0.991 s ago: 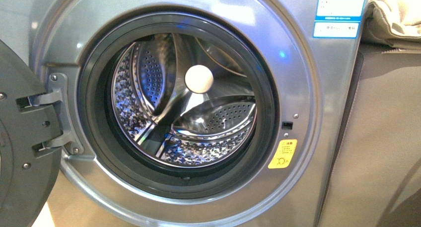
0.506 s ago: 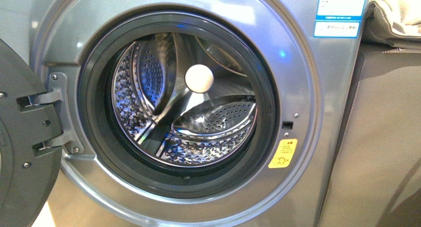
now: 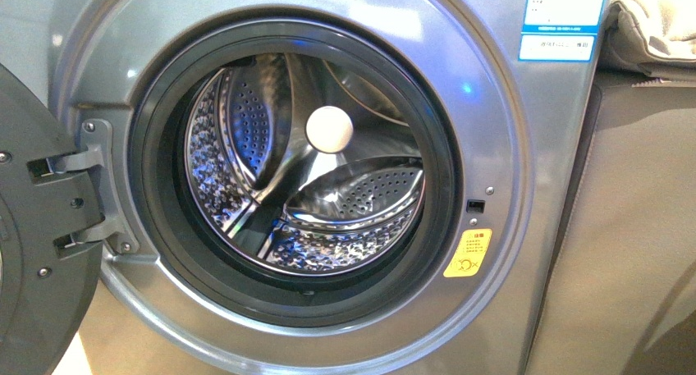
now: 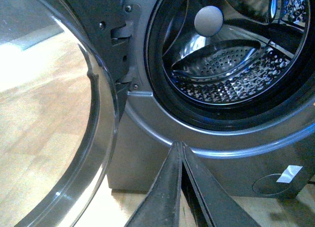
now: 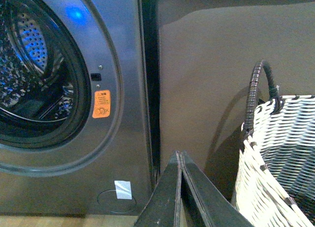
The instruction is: Collect clothes from washing machine
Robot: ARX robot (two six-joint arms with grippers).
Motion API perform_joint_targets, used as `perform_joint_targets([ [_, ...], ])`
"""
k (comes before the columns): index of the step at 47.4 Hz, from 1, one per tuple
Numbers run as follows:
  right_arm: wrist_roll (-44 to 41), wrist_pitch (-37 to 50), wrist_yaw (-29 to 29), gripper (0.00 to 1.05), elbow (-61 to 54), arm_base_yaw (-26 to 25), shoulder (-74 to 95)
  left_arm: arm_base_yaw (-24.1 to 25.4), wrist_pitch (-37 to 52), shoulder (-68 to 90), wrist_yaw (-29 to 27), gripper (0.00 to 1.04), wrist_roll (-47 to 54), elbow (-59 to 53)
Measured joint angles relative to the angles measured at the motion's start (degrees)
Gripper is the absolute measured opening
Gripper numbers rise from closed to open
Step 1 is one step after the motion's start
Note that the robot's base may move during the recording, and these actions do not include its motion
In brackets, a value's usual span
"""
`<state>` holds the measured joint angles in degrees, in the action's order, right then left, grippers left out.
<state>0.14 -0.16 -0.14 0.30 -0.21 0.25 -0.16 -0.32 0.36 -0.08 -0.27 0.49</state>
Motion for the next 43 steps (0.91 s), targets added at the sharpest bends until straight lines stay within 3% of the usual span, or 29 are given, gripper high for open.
perform_joint_targets([
  [17,-0.07,0.0,0.04,0.05,0.0,0.0,0.0,0.0,0.0,-0.22,0.07,0.05,-0.04,0.0],
  [43,-0.07,0.0,0.04,0.97,0.0,0.0,0.0,0.0,0.0,-0.24,0.04,0.99,0.02,0.0],
])
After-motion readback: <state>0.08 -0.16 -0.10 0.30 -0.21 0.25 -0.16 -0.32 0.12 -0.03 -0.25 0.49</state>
